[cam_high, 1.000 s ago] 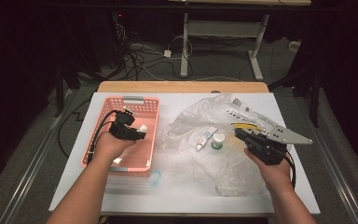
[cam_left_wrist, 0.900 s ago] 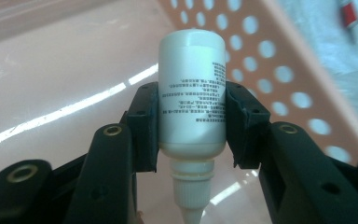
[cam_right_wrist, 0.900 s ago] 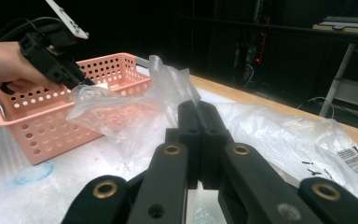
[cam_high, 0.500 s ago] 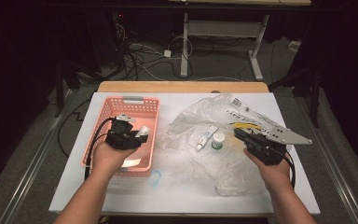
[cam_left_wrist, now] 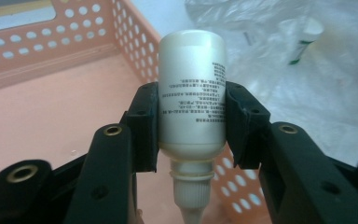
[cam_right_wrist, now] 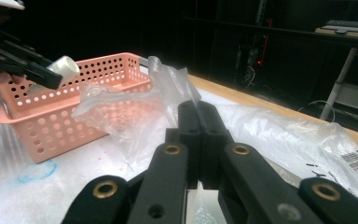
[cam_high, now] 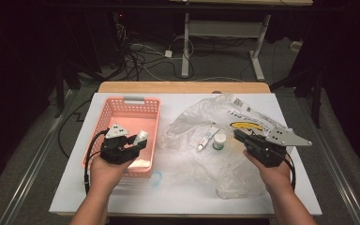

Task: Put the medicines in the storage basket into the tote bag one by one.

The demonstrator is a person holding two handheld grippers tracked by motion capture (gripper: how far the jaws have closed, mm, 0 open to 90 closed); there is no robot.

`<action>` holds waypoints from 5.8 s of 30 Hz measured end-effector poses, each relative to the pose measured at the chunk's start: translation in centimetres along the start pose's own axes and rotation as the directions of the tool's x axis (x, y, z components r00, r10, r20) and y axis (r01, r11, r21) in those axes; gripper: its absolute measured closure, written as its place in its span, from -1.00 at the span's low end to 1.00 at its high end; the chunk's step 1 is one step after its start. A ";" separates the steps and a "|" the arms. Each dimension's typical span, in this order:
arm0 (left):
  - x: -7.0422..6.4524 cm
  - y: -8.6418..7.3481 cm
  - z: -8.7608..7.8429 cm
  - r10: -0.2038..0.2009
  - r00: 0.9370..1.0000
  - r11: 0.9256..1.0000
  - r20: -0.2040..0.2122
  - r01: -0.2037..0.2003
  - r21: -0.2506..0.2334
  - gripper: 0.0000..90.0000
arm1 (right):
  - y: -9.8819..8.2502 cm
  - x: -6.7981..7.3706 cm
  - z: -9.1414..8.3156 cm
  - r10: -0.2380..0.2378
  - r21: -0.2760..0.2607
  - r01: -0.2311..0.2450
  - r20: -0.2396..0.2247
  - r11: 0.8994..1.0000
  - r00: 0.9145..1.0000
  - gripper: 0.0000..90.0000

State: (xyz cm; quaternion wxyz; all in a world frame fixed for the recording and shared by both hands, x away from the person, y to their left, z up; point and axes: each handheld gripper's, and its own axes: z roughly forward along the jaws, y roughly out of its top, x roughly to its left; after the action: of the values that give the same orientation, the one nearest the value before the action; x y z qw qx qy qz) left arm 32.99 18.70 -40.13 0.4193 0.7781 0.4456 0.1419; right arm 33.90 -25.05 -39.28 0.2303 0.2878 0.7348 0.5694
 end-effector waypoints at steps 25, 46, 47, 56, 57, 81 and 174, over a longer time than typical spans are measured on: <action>-8.6 0.6 2.9 0.168 0.966 0.985 0.194 -0.172 0.001 0.29 | 0.3 0.0 -0.3 -0.002 -0.015 0.002 0.001 1.000 1.000 1.00; -13.1 2.9 12.3 0.181 0.947 0.981 0.264 -0.194 0.024 0.29 | 0.4 0.2 -0.4 0.001 -0.023 -0.001 -0.007 1.000 1.000 1.00; -13.4 3.0 12.8 0.174 0.948 0.982 0.268 -0.187 0.025 0.29 | 0.4 0.2 -0.4 0.003 -0.023 -0.004 -0.006 1.000 1.000 1.00; -16.1 4.2 16.8 0.195 0.943 0.979 0.270 -0.203 0.001 0.28 | 0.4 0.0 -0.8 0.002 -0.030 -0.002 0.002 1.000 1.000 1.00; -16.4 4.3 17.3 0.196 0.943 0.979 0.267 -0.205 0.006 0.28 | 0.4 0.0 -0.9 0.004 -0.031 -0.004 0.001 0.999 1.000 1.00; -19.1 5.0 23.2 0.194 0.959 0.975 0.206 -0.211 0.065 0.12 | 0.5 -0.4 -1.5 0.015 -0.046 -0.015 0.003 0.999 1.000 1.00; -11.4 -1.8 9.2 0.167 0.968 0.984 0.188 -0.152 -0.092 0.95 | -0.1 -0.2 -1.9 0.018 -0.030 -0.017 0.040 0.999 0.999 1.00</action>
State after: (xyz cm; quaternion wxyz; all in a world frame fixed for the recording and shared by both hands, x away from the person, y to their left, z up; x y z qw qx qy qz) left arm 31.04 5.03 -45.38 0.4779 0.8048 0.3327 0.1152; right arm 32.78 -26.57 -38.90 0.2442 0.3022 0.7189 0.5764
